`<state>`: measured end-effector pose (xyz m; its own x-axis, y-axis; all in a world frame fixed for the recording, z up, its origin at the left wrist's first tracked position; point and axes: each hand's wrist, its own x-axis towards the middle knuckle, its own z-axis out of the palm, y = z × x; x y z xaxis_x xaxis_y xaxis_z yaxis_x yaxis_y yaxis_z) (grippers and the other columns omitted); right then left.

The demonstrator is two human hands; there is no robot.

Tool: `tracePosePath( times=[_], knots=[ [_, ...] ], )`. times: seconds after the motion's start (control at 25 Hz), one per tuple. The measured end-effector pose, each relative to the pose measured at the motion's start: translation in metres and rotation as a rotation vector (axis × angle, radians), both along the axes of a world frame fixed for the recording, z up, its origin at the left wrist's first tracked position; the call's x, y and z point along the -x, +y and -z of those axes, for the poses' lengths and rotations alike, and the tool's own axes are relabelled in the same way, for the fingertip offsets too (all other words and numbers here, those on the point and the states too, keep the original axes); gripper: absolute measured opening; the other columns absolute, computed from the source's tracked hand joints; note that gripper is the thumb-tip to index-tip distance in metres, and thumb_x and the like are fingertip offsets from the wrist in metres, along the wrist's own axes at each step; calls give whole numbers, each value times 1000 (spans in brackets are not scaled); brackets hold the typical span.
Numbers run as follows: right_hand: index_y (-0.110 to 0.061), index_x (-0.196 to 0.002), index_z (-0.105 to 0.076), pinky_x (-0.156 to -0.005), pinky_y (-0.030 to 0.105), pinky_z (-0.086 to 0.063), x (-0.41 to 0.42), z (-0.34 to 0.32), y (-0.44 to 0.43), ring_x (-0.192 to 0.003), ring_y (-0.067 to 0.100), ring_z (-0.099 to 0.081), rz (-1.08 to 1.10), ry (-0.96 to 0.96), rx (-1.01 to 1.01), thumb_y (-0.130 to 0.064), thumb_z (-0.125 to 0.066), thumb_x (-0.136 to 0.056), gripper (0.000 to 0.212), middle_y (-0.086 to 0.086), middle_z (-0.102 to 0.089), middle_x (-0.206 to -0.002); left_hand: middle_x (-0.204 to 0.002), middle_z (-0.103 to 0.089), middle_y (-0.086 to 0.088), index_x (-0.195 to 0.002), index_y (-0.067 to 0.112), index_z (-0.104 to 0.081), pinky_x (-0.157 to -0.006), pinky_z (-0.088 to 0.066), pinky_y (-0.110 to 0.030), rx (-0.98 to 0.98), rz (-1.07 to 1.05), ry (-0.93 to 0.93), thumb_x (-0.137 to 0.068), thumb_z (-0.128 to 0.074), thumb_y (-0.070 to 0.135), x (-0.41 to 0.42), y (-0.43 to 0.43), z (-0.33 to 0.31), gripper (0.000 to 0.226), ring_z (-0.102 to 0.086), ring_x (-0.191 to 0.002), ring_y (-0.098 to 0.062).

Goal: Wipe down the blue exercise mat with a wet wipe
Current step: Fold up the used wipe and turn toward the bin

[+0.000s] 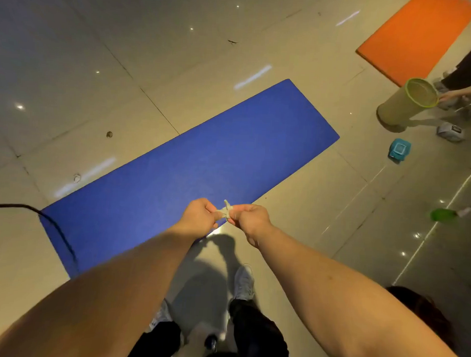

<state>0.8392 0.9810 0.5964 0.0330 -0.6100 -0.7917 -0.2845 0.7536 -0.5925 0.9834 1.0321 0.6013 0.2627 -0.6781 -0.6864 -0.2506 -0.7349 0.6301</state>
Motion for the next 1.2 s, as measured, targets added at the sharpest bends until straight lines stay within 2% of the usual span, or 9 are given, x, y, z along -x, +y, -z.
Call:
tracePosePath(
  times=[0.12, 0.28, 0.4, 0.48, 0.6, 0.72, 0.88, 1.04, 1.2],
  knots=[
    [-4, -88, -68, -88, 38, -60, 51, -90, 2, -88, 31, -72, 97, -37, 35, 13, -66, -83, 17, 20, -72, -94, -69, -68, -9, -85, 10, -57, -72, -56, -42, 15, 91, 28, -89, -70, 13, 46, -10, -87, 14, -64, -63, -24],
    [-4, -86, -66, -75, 37, -63, 127, -140, 2, -86, 34, -71, 130, -55, 129, 21, -59, -81, 27, 22, -68, -101, -80, -67, -12, -87, 9, -56, -67, -53, -37, 25, 238, -17, -90, -69, 10, 118, -33, -138, 13, -67, -63, -18],
    [-6, -83, -67, -55, 23, -57, 210, -165, -8, -72, 25, -63, 165, -3, 216, 22, -61, -79, 29, 20, -67, -93, -77, -65, -12, -83, 9, -55, -58, -50, -32, 53, 295, -14, -90, -70, 9, 196, -58, -163, 16, -65, -60, -19],
    [-13, -79, -69, -57, 20, -52, 266, -176, -18, -71, 21, -61, 150, 64, 255, 15, -69, -76, 29, 12, -69, -85, -74, -63, -10, -82, 9, -56, -49, -45, -24, 83, 333, -22, -91, -70, 9, 246, -77, -177, 17, -62, -58, -18],
    [-18, -76, -72, -64, 24, -51, 338, -186, -42, -73, 19, -63, 191, 108, 299, 6, -75, -74, 24, 5, -72, -81, -76, -63, -9, -85, 8, -60, -45, -44, -20, 135, 390, -29, -92, -67, 6, 315, -113, -187, 11, -61, -63, -19],
    [-11, -80, -74, -65, 29, -52, 401, -191, -74, -65, 19, -61, 262, 143, 325, 3, -76, -75, 15, 7, -72, -75, -81, -64, -11, -85, 9, -59, -53, -49, -26, 139, 429, -4, -92, -66, 6, 379, -153, -188, 11, -61, -64, -21],
    [-9, -82, -72, -61, 29, -53, 454, -190, -130, -64, 20, -60, 328, 176, 315, 9, -67, -80, 19, 11, -70, -75, -77, -64, -12, -84, 9, -58, -65, -57, -39, 135, 380, 47, -89, -64, 2, 441, -214, -176, 11, -60, -59, -23],
    [-13, -83, -72, -71, 33, -57, 510, -188, -220, -74, 23, -66, 301, 232, 336, 7, -67, -81, 20, 13, -72, -85, -76, -62, -11, -87, 9, -57, -61, -52, -34, 164, 331, 146, -88, -65, 4, 506, -303, -161, 9, -59, -58, -25],
    [-14, -69, -73, -61, 34, -53, 590, -201, -340, -65, 22, -63, 266, 352, 401, -5, -74, -78, 13, 7, -70, -68, -74, -65, -8, -78, 13, -59, -58, -49, -31, 187, 348, 232, -87, -61, 10, 594, -426, -146, 10, -61, -59, -21]
  ],
)
